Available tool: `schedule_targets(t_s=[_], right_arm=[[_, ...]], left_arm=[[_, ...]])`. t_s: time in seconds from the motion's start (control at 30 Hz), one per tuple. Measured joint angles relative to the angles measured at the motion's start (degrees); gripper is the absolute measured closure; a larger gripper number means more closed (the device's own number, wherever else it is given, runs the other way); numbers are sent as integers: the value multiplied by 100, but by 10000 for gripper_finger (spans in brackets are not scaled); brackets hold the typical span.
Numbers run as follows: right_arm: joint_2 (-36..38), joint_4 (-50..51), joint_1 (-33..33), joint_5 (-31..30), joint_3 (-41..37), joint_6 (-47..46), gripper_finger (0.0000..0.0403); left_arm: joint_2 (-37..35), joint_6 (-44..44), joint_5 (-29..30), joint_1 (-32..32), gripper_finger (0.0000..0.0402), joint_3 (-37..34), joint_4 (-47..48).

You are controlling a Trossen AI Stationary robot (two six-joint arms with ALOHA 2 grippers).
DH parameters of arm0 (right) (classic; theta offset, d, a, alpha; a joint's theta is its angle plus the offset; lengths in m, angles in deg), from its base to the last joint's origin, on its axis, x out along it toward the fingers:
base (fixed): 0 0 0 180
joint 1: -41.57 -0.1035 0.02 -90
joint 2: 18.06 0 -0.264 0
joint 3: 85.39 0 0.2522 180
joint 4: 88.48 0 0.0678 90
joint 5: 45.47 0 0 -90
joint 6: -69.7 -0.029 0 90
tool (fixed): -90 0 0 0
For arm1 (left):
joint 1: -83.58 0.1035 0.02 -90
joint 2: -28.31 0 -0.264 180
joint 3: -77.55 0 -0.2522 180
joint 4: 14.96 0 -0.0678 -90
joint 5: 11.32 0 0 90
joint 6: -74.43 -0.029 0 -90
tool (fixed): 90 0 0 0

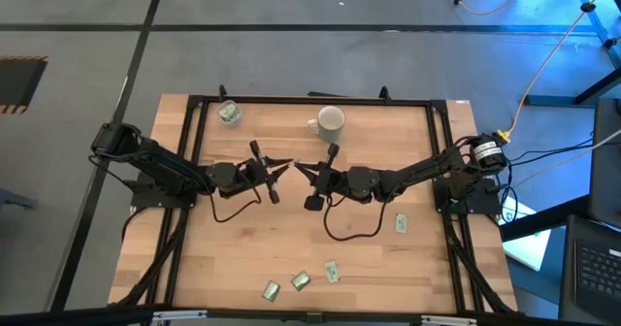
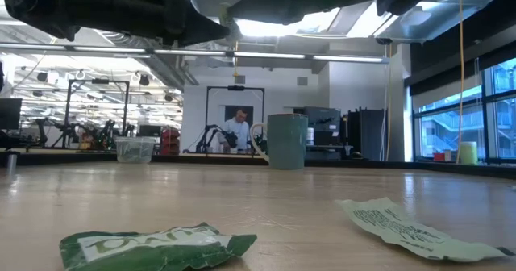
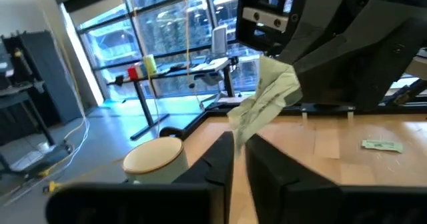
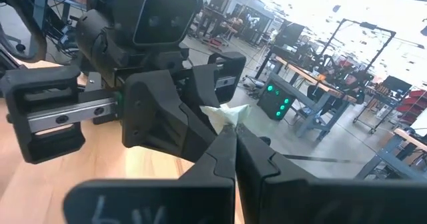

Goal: Pick and place Stevia / Truvia into bins
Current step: Put the stevia packet into the transparent bin

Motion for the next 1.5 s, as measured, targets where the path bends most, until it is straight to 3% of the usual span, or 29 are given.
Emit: schedule_targets(t_s=[0.2,0.47,0.57,0.67,0.8,0.9,1.0,1.1,1.17,1.27,1.4,1.5], right_arm=[[4,138,-2,11,0,15,396],[4,181,-2,-44,0,11,342],[4,181,-3,-395,1,26,323],[24,207,-6,-1310,0,282,311],[57,400,-126,-2315,2,591,304],[66,1239,-214,-2393,2,437,305],[66,2390,-221,-2376,2,-370,311],[63,3547,-103,-1931,-2,-1337,317],[63,4054,-1,-1540,-2,-1811,319],[63,4547,126,-1215,-4,-2250,320],[63,4775,170,-1214,-4,-2396,321],[63,4762,164,-1127,-4,-2393,321]], left_arm=[[0,-103,-93,2,398,-2,13],[0,-120,-120,-4,399,-2,18],[0,-120,-121,-4,400,-2,55],[0,-121,-38,-4,399,-2,55],[-2,-125,531,-4,400,-2,245],[-6,-125,1454,-7,399,-2,665],[-129,-182,2433,16,400,-4,1244],[-379,-269,3035,139,399,203,2257],[-577,-106,3128,289,400,530,3237],[-751,496,3086,606,400,1142,5087],[-782,1683,2977,1167,400,1886,7677],[-776,2682,2533,1725,400,2193,9186]])
